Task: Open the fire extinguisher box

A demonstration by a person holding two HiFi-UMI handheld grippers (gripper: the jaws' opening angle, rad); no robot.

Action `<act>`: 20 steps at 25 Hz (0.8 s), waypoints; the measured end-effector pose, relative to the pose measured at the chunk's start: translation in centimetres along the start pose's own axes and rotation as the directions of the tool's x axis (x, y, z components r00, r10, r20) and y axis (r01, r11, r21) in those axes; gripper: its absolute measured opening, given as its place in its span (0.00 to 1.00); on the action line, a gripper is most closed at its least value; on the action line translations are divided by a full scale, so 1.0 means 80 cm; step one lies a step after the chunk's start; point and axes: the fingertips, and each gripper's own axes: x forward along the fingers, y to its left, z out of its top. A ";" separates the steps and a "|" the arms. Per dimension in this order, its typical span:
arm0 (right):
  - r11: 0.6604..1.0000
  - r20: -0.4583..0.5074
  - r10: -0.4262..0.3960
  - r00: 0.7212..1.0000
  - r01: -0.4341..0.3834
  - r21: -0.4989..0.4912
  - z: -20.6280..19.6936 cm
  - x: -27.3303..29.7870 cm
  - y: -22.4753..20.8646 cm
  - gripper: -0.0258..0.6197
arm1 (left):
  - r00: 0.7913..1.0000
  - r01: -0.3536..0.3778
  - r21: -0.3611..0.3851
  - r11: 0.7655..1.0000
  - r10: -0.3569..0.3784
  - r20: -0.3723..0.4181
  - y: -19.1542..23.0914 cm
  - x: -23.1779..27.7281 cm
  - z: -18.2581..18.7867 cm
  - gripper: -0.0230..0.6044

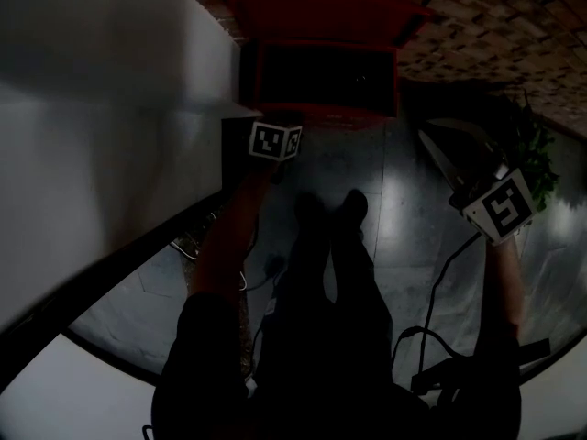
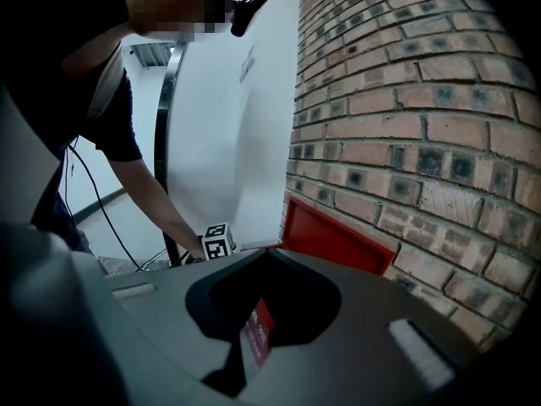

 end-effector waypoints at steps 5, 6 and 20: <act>0.999 0.007 -0.016 1.000 0.016 0.035 0.001 -0.008 0.015 0.04 | 1.000 -0.011 0.011 1.000 0.011 -0.016 0.006 -0.004 -0.002 0.04; 0.999 0.006 -0.015 1.000 0.014 0.035 0.000 -0.009 0.018 0.04 | 1.000 -0.012 0.018 1.000 0.012 -0.019 0.006 -0.004 -0.002 0.04; 0.983 0.089 -0.009 0.996 -0.007 0.186 -0.009 -0.035 0.028 0.04 | 0.998 -0.052 -0.034 0.998 0.051 -0.034 -0.005 0.002 -0.012 0.04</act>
